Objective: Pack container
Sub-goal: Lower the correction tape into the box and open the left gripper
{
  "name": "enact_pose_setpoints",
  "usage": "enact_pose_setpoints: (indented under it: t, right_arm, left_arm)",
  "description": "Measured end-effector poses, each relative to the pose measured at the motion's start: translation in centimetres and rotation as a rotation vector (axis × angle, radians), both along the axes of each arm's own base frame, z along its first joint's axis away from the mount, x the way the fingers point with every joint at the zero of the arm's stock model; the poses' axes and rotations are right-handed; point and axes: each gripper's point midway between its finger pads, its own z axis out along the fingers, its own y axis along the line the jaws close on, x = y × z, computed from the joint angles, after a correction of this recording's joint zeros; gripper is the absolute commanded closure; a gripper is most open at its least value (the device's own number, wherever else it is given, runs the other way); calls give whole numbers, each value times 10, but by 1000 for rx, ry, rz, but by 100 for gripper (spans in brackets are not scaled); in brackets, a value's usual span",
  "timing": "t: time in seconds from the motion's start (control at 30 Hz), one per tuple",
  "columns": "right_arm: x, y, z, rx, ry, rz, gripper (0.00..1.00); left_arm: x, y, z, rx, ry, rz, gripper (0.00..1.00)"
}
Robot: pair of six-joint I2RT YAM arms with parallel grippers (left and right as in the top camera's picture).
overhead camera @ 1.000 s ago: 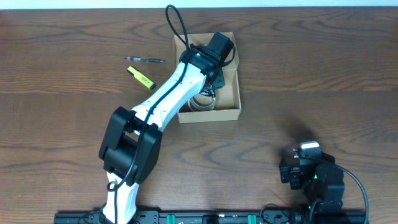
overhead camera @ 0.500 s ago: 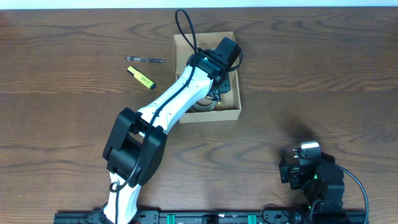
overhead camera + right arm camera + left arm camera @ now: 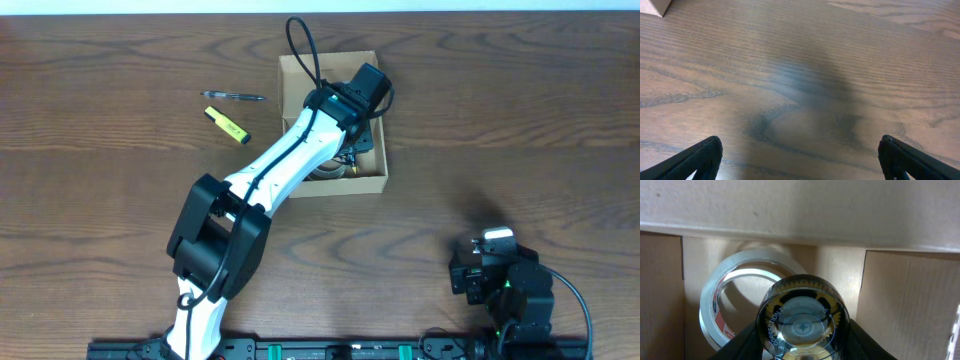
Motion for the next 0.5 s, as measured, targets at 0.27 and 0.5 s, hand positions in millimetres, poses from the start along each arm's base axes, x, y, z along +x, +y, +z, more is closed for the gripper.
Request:
enact_pose_setpoints:
  t: [0.27,0.5]
  right_arm:
    - [0,0,0,0,0,0,1]
    - [0,0,0,0,0,0,1]
  left_arm:
    - [-3,1,-4,7,9,-2,85]
    - [-3,1,-4,6,8,-2,76]
